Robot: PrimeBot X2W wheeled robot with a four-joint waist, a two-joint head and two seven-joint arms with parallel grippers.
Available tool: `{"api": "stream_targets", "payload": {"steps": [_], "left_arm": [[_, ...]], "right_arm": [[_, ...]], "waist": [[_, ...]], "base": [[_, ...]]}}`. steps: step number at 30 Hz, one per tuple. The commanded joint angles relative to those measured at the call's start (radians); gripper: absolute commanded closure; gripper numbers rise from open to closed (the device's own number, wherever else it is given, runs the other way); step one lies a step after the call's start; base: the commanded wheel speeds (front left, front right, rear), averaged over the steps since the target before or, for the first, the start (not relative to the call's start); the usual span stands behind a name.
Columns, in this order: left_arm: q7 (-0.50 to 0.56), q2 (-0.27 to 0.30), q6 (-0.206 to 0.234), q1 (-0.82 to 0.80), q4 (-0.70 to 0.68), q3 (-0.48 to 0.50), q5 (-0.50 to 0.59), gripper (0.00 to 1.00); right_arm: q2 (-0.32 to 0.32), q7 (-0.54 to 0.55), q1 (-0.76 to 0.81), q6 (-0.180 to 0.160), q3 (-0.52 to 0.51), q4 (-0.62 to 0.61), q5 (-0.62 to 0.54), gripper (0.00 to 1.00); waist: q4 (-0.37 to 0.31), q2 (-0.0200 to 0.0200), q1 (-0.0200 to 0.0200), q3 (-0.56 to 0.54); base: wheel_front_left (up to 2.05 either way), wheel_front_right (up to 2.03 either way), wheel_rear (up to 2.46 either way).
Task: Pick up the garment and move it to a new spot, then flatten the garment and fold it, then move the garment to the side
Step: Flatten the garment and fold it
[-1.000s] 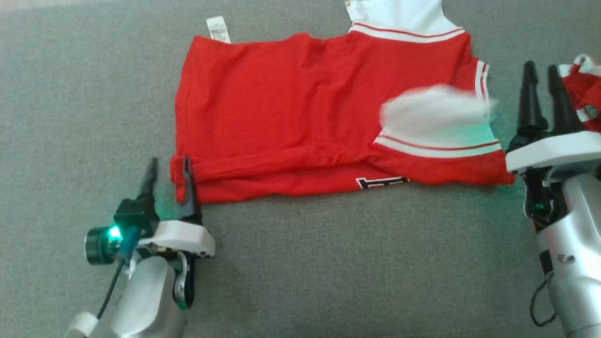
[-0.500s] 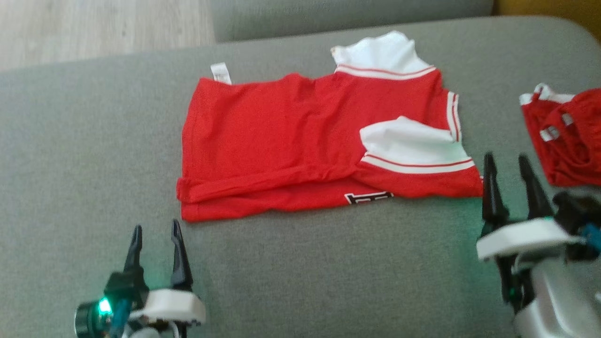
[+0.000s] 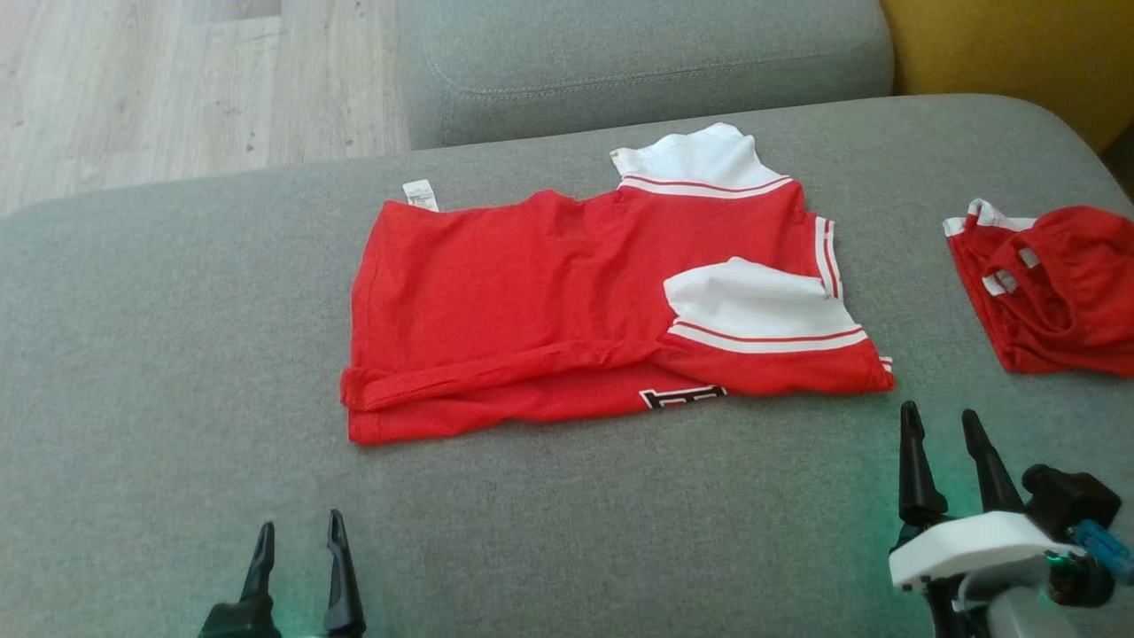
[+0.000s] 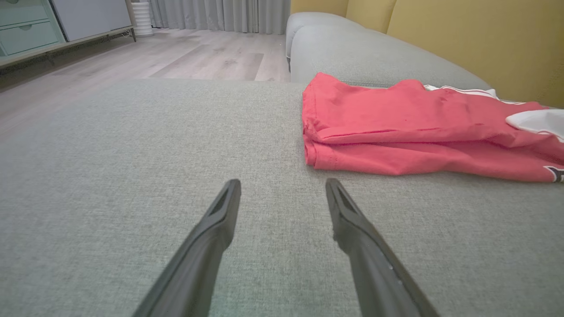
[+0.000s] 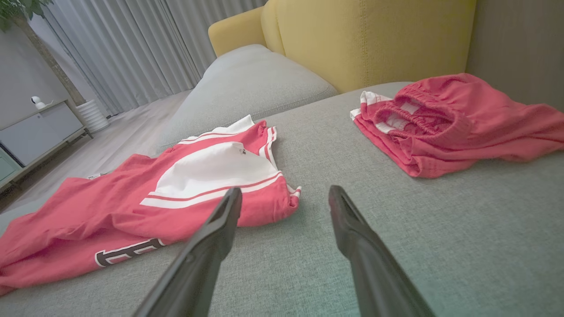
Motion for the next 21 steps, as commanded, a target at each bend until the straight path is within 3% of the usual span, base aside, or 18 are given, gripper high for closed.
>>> {"api": "stream_targets", "payload": {"steps": [1, 14, 21], "left_arm": [[-0.01, 0.008, -0.004, -0.042, -0.028, 0.025, -0.007, 0.0], [-0.01, 0.008, -0.056, -0.288, 0.105, -0.029, -0.106, 0.0], [-0.01, 0.008, -0.032, -0.366, 0.249, -0.053, -0.12, 0.0]], "right_arm": [[0.004, -0.011, -0.031, -0.001, 0.029, -0.024, -0.006, 0.0], [-0.01, -0.011, -0.152, -0.001, 0.075, -0.029, 0.031, 0.0], [-0.016, -0.011, -0.188, -0.001, 0.073, -0.04, 0.046, 0.0]], "waist": [[0.0, 0.0, 0.0002, 0.005], [-0.009, 0.0, 0.0002, 0.19], [-0.024, 0.0, 0.0002, 0.247]], "base": [[0.0, 0.0, 0.0], [0.0, 0.0, 0.0], [0.0, 0.0, 0.0]]}}
